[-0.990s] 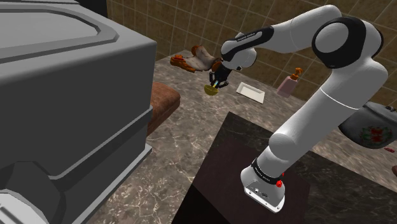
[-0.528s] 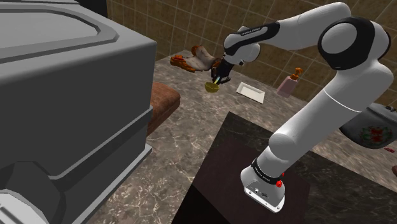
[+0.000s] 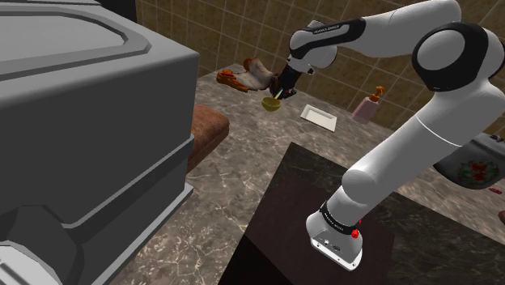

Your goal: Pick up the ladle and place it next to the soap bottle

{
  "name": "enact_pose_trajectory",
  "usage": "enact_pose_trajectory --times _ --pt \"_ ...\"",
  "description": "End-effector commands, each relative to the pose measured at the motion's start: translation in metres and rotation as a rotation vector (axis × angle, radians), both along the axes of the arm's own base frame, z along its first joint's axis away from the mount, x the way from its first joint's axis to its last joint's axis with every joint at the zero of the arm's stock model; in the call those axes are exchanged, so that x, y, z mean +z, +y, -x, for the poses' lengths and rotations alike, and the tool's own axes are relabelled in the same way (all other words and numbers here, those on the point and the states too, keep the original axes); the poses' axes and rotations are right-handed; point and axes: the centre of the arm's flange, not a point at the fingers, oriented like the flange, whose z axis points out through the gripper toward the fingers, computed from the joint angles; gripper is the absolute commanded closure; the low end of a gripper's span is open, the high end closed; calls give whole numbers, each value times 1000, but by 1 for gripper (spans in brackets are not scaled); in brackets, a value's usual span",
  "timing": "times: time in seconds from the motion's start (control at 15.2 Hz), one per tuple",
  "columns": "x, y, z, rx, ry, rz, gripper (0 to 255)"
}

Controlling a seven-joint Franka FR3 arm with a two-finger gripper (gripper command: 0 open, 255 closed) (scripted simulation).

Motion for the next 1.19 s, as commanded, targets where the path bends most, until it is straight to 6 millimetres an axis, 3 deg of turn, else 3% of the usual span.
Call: enact_pose_trajectory --times 0.0,1.12 --pt "11 0 1 0 0 0 255" --pt "101 0 1 0 0 0 255"
